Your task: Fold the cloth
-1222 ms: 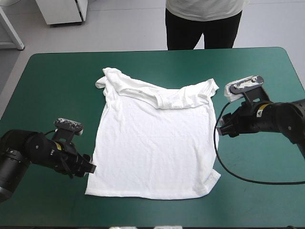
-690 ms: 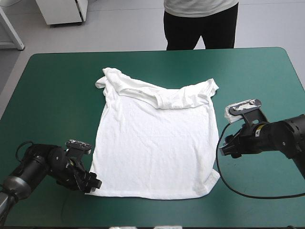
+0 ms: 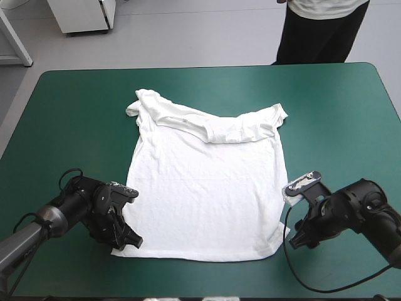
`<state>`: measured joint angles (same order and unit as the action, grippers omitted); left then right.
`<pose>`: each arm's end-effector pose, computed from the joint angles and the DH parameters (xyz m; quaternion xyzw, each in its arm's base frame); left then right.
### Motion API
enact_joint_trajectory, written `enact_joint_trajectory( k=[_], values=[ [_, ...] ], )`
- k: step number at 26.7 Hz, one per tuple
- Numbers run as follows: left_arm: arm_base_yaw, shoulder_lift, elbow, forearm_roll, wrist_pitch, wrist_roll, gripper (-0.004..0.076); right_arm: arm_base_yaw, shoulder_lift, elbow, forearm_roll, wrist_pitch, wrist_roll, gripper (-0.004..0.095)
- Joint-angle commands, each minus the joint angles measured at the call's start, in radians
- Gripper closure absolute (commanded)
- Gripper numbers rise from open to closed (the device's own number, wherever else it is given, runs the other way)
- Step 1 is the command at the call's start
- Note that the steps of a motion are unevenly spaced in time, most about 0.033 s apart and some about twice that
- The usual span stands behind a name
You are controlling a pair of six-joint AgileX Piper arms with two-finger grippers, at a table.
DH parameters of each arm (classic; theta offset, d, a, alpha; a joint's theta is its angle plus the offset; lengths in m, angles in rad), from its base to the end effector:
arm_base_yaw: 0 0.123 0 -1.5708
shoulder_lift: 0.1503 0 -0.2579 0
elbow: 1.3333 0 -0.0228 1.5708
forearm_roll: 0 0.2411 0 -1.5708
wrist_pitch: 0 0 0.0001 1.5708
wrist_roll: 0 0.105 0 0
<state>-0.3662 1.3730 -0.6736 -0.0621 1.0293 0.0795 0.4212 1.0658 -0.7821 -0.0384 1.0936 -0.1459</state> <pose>0.1761 -0.0735 0.1561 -0.2043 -0.9779 0.0207 0.0387 0.1660 0.0705 0.2393 -0.2831 0.9487 0.0012 0.1410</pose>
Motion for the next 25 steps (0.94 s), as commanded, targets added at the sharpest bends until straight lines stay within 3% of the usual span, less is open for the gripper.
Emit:
enact_joint_trajectory(
  k=[1,8,22,25],
  values=[
    [-0.019,0.137,0.060,-0.189,-0.276,0.025,0.0561,0.044,-0.007,0.028,0.007,-0.049,-0.014,0.0304],
    [-0.019,0.216,0.060,-0.189,-0.301,0.043,0.0732,0.120,0.110,0.044,0.028,-0.139,-0.042,0.0304],
    [-0.019,0.217,0.060,-0.232,-0.313,0.075,0.0734,0.129,0.280,-0.002,0.100,-0.253,-0.095,0.0305],
    [-0.019,0.217,0.060,-0.232,-0.299,0.075,0.0734,0.129,0.355,0.000,0.126,-0.212,-0.088,0.0399]
  ],
)
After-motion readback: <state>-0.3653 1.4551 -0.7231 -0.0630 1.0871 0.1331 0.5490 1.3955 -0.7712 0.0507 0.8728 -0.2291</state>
